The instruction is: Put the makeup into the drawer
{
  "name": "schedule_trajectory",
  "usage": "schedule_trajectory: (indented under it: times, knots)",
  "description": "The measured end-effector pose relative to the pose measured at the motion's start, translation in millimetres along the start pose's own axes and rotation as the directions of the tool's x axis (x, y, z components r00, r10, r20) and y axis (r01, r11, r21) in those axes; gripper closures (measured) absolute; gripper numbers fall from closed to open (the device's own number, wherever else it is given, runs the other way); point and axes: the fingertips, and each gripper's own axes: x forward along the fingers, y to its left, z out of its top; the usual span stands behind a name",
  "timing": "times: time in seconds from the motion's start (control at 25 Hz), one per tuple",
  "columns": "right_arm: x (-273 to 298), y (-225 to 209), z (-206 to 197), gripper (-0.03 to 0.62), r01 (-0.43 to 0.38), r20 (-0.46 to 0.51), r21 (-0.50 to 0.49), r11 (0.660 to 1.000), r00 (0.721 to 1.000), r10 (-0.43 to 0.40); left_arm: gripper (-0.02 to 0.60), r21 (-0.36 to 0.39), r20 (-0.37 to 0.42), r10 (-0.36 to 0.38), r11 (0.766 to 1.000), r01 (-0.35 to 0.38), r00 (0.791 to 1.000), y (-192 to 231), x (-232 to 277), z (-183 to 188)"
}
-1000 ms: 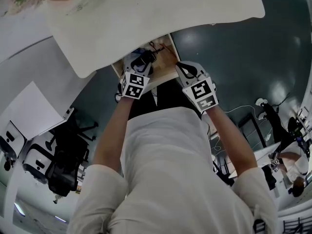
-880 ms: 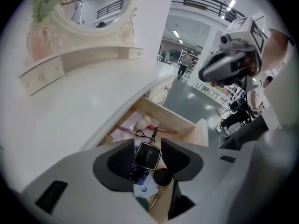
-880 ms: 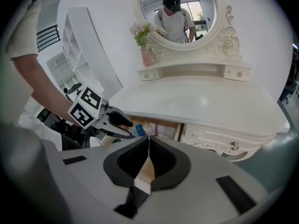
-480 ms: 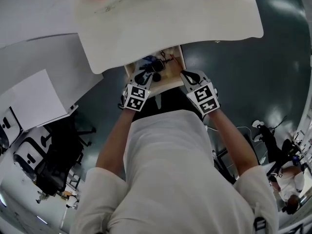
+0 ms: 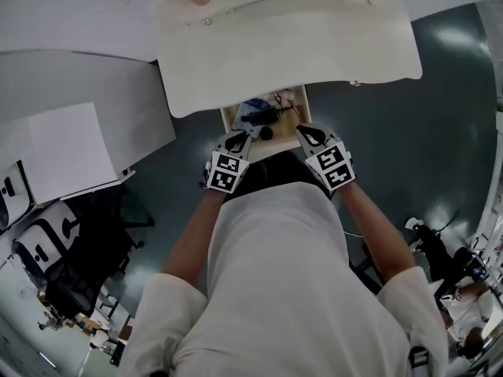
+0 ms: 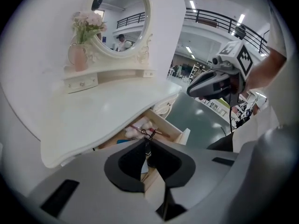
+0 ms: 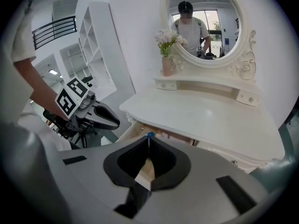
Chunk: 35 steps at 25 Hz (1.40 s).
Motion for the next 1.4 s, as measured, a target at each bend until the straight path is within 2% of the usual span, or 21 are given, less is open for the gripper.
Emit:
schedule_trajectory:
  times: [0.36,0.88,1.12,1.4]
  knots:
    - [-13.9,42.7,1.1,0.565,0.053,0.027,-0.012,0.999,0.998,-0.053,0.558,-0.063,0.129,0.015,0.998,-0.007,0.992,2.8,-48.7,-14.2]
    - [-54.0,93.3,6.7,0.565,0.159,0.109,-0.044,0.986,0.982,-0.154,0.561,-0.102,0.274,0.060,0.994,-0.033,0.960,4.2,-125.7,-27.0]
    - [-77.9,113.4,5.3,0.565,0.202,0.152,-0.033,0.979,0.969,-0.195,0.561,-0.126,0.292,0.049,0.992,-0.013,0.955,0.8,-147.5,-37.0]
    - [-103.9,118.7,0.6,0.565,0.232,0.196,-0.007,0.973,0.954,-0.226,0.561,-0.104,0.322,0.041,0.995,-0.007,0.946,-13.6,-166.7,-31.3]
